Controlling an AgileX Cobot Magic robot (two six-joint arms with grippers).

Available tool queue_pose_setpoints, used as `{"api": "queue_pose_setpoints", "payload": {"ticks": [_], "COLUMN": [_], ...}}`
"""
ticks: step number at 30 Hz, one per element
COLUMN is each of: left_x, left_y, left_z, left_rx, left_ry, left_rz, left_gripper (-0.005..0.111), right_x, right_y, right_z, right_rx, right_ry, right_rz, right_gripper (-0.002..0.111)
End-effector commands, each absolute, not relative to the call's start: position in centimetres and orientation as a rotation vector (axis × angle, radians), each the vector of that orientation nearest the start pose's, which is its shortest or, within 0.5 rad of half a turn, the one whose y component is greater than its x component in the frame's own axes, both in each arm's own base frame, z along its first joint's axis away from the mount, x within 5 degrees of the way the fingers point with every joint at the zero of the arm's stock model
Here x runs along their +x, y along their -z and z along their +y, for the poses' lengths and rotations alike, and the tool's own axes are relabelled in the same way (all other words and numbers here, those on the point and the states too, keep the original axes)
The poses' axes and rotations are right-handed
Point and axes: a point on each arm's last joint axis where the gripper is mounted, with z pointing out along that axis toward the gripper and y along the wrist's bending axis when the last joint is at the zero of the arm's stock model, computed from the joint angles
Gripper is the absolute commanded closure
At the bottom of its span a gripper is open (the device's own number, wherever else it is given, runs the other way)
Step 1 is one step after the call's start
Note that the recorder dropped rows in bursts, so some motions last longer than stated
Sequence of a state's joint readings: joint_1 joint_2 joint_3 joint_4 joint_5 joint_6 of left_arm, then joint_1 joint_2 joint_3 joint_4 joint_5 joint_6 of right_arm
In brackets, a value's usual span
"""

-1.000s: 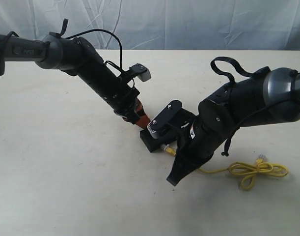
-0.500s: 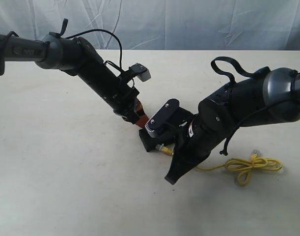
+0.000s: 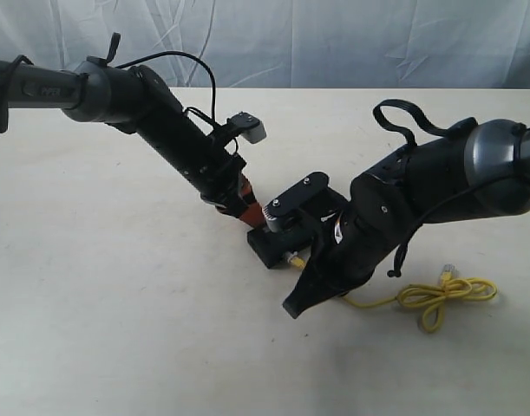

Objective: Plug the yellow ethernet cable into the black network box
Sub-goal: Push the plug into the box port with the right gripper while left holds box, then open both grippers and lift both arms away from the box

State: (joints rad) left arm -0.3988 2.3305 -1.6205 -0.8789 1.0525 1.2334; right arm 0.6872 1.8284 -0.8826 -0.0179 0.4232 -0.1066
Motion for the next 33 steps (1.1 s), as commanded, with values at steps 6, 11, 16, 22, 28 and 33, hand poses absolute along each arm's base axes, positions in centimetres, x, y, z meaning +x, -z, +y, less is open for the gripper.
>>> {"api": "queue_pose_setpoints", "payload": {"ticks": [6,11,16,22,28,33], "left_x": [38.5,38.3,38.2,38.6,40.4,40.5], "left_y": [-10.6,-10.7,-10.7,-11.1,-14.2,-21.6], "left_z": [-23.0,-23.0,-23.0,-22.6,-19.8,-13.4], "left_rx": [1.473,1.485,1.490,1.421,1.216,0.865], "left_ry": [1.060,1.089,1.097,1.083,0.896,0.556], "left_rz": [2.346,2.349,2.350,2.388,2.489,2.622], "left_gripper": [0.107,0.107,0.107,0.107,0.107,0.107], "right_x": [24.8,25.2,25.3,25.3,25.0,25.4], "right_y": [-12.8,-13.0,-13.0,-13.0,-14.6,-20.4], "right_z": [20.2,20.6,20.7,20.6,20.4,16.0], "right_rx": [-1.061,-1.037,-1.032,-1.024,-0.947,-0.665], "right_ry": [-0.122,-0.149,-0.156,-0.159,-0.183,-0.199], "right_rz": [2.595,2.544,2.525,2.541,2.572,2.616], "right_gripper": [0.109,0.109,0.109,0.075,0.058,0.105]}}
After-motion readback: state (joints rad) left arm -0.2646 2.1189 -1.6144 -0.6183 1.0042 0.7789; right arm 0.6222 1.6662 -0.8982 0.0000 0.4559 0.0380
